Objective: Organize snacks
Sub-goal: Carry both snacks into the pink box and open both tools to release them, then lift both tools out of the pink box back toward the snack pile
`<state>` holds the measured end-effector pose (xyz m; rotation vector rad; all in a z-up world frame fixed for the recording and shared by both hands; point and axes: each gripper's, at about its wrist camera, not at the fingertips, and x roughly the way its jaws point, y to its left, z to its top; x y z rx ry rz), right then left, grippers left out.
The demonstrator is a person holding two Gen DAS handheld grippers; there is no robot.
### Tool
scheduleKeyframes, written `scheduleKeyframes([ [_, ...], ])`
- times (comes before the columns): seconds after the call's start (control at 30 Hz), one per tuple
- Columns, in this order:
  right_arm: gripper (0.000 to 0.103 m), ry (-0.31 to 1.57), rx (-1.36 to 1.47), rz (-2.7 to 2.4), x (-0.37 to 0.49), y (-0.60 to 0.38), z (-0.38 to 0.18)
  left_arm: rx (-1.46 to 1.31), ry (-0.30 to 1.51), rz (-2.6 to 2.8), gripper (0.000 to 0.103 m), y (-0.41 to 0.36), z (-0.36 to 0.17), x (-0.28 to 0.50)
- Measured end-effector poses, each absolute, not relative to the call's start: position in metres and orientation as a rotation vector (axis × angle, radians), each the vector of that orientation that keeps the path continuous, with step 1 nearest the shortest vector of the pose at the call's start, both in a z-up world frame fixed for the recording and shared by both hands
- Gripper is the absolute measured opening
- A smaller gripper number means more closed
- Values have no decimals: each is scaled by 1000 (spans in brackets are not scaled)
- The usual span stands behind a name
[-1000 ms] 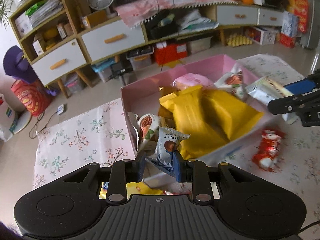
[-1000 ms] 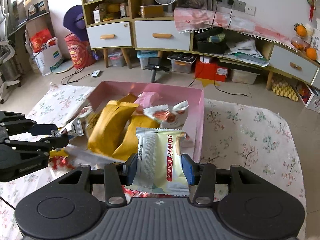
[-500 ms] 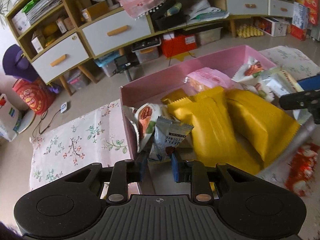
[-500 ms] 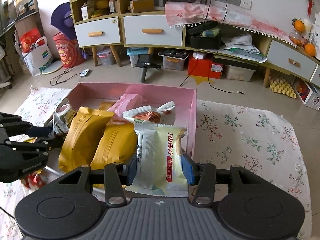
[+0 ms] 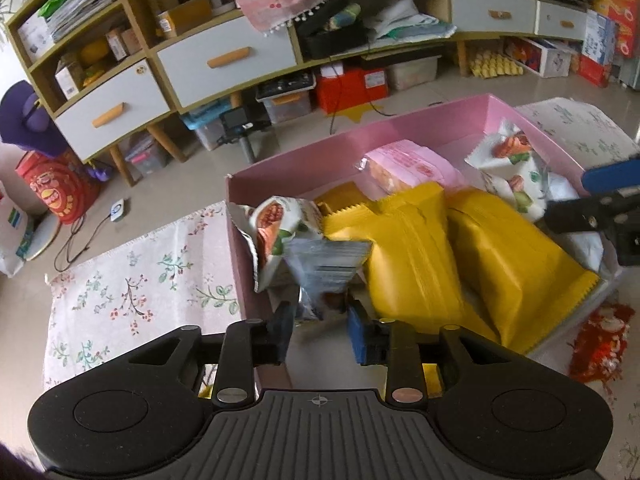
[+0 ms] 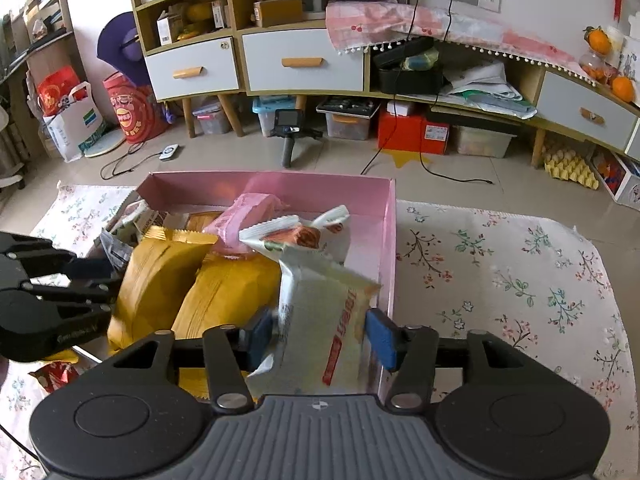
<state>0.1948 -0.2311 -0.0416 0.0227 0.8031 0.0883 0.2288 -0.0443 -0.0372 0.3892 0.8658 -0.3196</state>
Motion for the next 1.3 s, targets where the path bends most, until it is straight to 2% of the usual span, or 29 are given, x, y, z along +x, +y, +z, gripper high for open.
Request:
scheduleKeyframes([
  [0.1, 44, 790, 14, 89, 191, -228, -36, 396, 868, -324, 34, -46, -35, 223],
  [0.2, 51, 779, -2, 92, 187, -225, -30, 389, 869, -317, 44, -45, -32, 215],
  [0.43, 59, 775, -17, 84, 173, -221, -19, 349, 879, -316, 53, -38, -22, 198],
  [0.47, 60, 776, -19, 84, 170, -220, -18, 337, 878, -318, 57, -36, -19, 196],
  [0.5, 61, 777, -20, 83, 168, -220, -17, 320, 875, -322, 66, -35, -15, 193],
  [0.57, 64, 776, -21, 84, 162, -219, -14, 293, 865, -328, 78, -33, -7, 187],
  [0.73, 68, 769, -10, 86, 147, -217, -6, 298, 849, -355, 80, -35, 7, 167],
  [1.0, 73, 758, -4, 88, 119, -213, 4, 282, 837, -365, 91, -32, 20, 132],
  [1.3, 76, 755, -18, 102, 91, -204, 5, 267, 850, -358, 96, -18, 19, 101],
])
